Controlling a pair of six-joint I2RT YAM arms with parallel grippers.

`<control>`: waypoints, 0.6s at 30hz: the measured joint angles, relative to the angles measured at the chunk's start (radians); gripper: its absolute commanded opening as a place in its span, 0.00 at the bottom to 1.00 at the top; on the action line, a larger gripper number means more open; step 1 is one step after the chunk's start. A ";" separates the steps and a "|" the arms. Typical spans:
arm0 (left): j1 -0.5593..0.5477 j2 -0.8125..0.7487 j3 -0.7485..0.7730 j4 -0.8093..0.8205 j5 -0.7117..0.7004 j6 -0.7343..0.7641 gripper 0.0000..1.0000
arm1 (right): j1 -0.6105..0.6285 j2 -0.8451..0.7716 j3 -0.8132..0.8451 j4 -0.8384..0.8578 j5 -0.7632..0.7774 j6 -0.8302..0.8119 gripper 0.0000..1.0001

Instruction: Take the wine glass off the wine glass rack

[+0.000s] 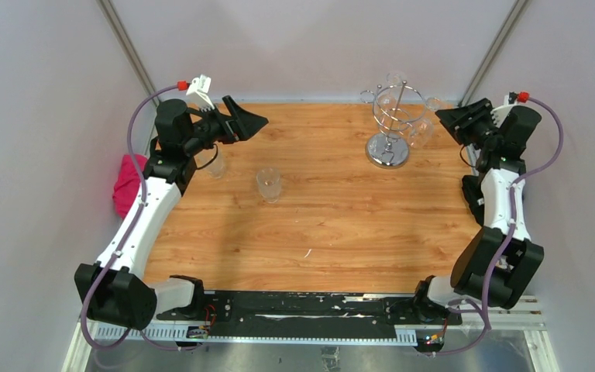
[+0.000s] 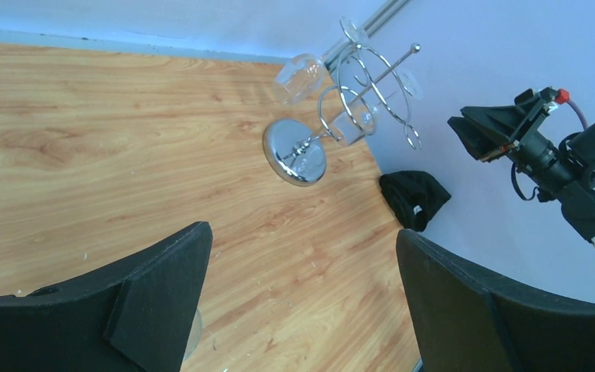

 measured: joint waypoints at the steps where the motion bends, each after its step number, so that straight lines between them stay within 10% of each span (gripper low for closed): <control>1: 0.000 0.000 0.000 -0.002 -0.002 0.000 0.95 | -0.011 0.013 0.000 0.017 -0.008 0.009 0.45; 18: 0.000 0.001 0.000 -0.021 -0.026 0.022 0.95 | -0.076 0.244 0.091 0.124 -0.055 0.085 0.44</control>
